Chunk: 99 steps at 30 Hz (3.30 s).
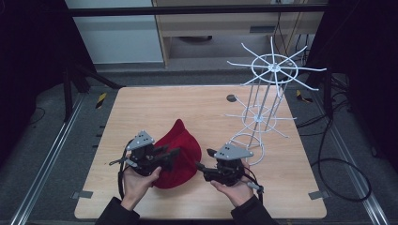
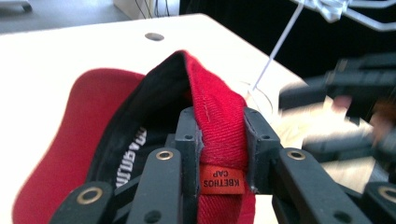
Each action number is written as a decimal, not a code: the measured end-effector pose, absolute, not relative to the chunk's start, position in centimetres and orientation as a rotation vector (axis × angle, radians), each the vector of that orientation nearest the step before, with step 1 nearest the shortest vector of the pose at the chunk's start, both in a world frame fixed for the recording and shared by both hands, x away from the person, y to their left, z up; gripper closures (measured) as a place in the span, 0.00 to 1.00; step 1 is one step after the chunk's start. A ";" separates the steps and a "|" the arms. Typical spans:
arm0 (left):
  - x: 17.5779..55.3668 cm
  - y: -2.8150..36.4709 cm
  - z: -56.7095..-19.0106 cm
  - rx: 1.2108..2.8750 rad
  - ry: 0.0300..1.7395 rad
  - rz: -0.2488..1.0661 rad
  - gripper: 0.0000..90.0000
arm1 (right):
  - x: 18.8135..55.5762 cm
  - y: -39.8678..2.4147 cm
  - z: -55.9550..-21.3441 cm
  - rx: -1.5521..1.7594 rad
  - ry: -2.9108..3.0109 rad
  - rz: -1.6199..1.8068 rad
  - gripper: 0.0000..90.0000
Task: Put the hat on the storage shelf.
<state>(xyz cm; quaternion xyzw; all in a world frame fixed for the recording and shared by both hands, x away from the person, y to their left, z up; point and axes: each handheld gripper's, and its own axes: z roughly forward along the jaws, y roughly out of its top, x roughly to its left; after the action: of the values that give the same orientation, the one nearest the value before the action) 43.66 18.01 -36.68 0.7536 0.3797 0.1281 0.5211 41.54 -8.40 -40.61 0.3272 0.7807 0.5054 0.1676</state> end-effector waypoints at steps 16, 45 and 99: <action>44.4 16.5 -33.3 1.759 0.890 0.432 0.78 | 42.7 -6.1 -43.8 1.043 2.171 1.685 0.46; 39.8 26.8 -37.9 1.639 1.047 0.484 0.76 | 43.2 -0.7 -37.9 0.713 2.263 1.336 0.89; 40.5 30.1 -43.9 1.885 1.148 0.543 0.40 | 44.0 -0.7 -47.0 0.883 2.411 1.347 0.51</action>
<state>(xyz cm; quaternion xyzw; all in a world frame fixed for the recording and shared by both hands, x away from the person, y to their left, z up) 40.53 30.15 -43.90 0.7523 0.4582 0.2169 0.4208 43.96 -0.72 -46.98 0.3023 0.8254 0.4613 0.1206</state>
